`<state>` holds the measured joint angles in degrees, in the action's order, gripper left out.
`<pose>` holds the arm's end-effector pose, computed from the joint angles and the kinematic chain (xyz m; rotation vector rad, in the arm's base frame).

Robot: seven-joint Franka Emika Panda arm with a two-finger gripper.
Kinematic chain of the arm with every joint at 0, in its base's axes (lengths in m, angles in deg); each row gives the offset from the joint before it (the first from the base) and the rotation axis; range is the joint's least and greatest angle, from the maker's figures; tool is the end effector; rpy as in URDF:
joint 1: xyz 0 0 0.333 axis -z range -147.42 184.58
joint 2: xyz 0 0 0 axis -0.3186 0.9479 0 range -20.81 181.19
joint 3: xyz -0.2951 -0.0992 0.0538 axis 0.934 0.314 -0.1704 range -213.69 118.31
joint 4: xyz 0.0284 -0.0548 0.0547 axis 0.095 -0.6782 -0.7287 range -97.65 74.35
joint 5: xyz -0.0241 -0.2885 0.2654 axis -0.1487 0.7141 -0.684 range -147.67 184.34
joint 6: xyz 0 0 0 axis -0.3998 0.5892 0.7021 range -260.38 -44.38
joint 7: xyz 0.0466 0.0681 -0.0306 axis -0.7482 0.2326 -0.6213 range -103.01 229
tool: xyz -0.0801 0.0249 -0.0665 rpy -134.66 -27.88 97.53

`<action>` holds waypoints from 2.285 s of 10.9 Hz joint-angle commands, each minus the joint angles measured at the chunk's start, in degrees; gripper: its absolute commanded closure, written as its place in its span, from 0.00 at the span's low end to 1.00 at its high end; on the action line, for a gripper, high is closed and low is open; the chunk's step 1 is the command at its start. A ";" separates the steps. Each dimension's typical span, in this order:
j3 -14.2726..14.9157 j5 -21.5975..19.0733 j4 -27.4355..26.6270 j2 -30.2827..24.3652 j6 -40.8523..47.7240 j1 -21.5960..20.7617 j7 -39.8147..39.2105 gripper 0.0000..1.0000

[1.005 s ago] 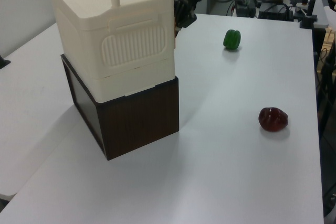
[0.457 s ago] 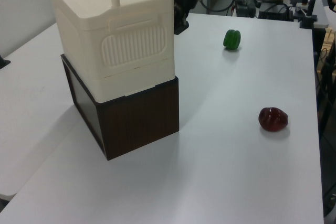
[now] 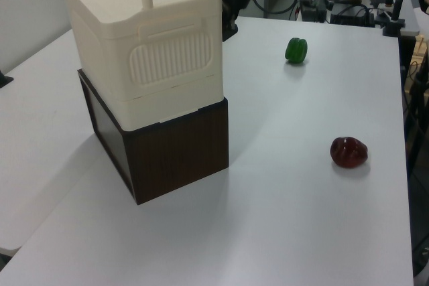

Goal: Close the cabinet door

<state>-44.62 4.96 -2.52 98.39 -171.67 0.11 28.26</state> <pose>0.6677 0.1982 0.5744 -2.7043 -1.1256 -0.7498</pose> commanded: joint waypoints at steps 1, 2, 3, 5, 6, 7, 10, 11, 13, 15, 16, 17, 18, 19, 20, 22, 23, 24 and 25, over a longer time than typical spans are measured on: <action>0.10 0.71 -0.60 -0.45 -0.36 0.35 1.25 1.00; 0.01 0.89 -2.43 -1.06 0.43 1.23 1.42 1.00; -0.69 0.89 -4.45 -1.94 2.96 3.68 1.51 1.00; -4.02 0.98 -4.65 -3.34 9.28 11.39 8.92 1.00; -4.12 1.50 -4.65 -4.66 13.31 13.87 12.90 1.00; -4.04 1.77 -4.65 -5.89 18.49 16.16 14.77 1.00; -0.28 2.82 -5.09 -8.70 28.19 19.26 24.95 0.93; 2.00 2.91 -5.09 -9.15 29.43 19.26 28.29 0.75; 4.31 5.00 -4.83 -11.25 31.71 19.52 34.27 0.00; 4.05 10.70 -4.56 -12.23 37.49 20.05 35.08 0.00; 3.70 14.21 -4.56 -12.14 38.31 19.44 35.17 0.00; 3.61 15.21 -4.56 -12.14 38.58 19.26 35.18 0.00; 3.61 15.30 -4.56 -12.32 38.49 19.26 35.18 0.00; 3.61 15.31 -4.56 -12.32 38.49 19.26 35.18 0.00; 3.61 15.39 -4.56 -12.32 38.58 19.26 35.00 0.00; 4.05 15.13 -4.47 -12.32 38.06 19.43 34.74 0.00; 4.05 15.22 -4.47 -12.40 38.23 19.43 34.82 0.00; 4.22 15.13 -4.39 -12.49 38.14 19.43 35.00 0.00; 4.31 14.96 -3.86 -12.49 38.40 19.43 35.00 0.00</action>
<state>-40.82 19.32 -5.61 87.51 -133.71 19.99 62.24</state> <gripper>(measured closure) 0.000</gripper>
